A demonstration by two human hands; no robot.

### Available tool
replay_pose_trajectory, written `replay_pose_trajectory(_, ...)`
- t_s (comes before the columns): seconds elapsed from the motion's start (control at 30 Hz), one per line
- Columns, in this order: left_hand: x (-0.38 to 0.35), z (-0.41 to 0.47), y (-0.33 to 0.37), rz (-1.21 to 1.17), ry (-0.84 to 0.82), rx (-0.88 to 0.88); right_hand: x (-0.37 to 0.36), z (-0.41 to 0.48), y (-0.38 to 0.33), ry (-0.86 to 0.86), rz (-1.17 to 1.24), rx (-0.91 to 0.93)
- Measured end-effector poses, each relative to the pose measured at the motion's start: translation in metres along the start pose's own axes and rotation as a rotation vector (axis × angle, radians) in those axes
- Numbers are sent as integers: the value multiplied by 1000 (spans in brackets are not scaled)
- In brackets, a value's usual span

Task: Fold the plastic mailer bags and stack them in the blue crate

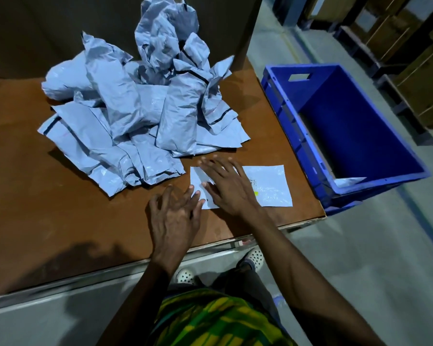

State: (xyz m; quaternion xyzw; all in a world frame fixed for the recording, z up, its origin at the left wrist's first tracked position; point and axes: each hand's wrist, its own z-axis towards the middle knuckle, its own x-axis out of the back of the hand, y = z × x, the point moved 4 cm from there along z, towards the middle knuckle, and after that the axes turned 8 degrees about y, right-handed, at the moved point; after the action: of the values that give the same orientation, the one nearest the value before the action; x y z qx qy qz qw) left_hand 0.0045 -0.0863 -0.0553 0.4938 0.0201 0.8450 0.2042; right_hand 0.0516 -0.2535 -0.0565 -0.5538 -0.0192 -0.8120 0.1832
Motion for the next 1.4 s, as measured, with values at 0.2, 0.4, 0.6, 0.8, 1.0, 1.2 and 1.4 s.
replay_pose_trajectory(0.2,0,2,3,0,-8,-26,-8,-23,-2,-180,103,-211)
replay_pose_trajectory(0.4,-6,17,10,-85,51,-22,22,-18,39,41,352,-372)
replay_pose_trajectory(0.6,-55,54,62,-277,-166,-232,20,-51,58,104,240,-427)
replay_pose_trajectory(0.8,-81,62,56,-153,-415,-252,18,-49,49,-12,69,-381)
replay_pose_trajectory(1.0,-69,71,48,-206,-392,-244,36,-49,65,82,110,-466)
replay_pose_trajectory(1.2,-73,63,90,-229,-375,-285,26,-55,65,32,18,-455)
replay_pose_trajectory(1.4,-83,53,76,-140,-362,-271,36,-74,81,-41,-68,-466)
